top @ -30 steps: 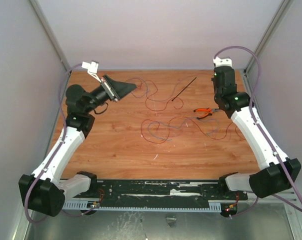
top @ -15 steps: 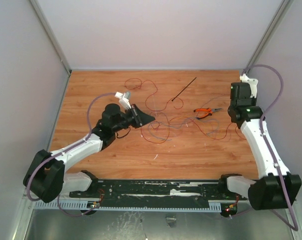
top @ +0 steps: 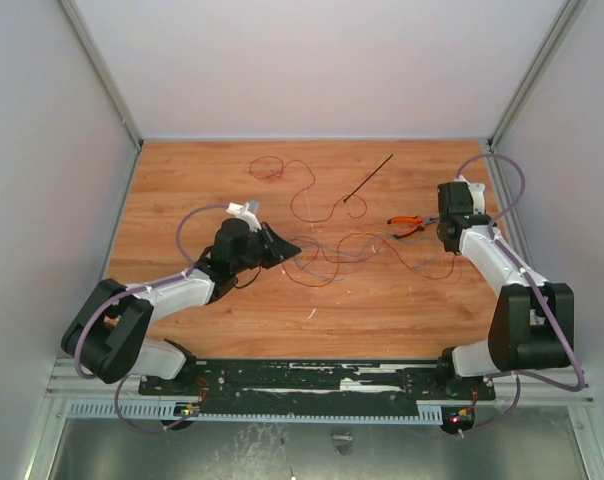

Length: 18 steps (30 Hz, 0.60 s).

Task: Zip-tie the wires
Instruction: Straighten the cable at the center of the board.

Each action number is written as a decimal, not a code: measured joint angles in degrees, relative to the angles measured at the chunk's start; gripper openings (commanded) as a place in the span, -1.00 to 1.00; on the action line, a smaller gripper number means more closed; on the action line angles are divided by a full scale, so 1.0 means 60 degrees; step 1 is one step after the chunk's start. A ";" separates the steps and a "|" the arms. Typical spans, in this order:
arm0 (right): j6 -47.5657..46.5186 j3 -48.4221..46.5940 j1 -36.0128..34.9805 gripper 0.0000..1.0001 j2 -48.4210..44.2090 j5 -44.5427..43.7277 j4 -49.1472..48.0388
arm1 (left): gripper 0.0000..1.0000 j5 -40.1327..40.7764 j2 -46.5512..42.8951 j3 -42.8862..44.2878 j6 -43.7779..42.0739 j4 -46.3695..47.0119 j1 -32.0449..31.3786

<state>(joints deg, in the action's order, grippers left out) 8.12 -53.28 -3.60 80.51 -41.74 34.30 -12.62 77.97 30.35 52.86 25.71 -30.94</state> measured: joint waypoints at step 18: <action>0.0372 0.0051 0.0131 -0.98 0.1435 0.0364 -0.0769 | -1.00 -0.0022 0.1035 -0.0138 -0.0200 0.0379 0.0761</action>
<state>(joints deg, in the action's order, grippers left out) 10.35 -52.97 -2.81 89.12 -39.55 29.69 -12.75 84.18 29.52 51.66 27.99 -26.37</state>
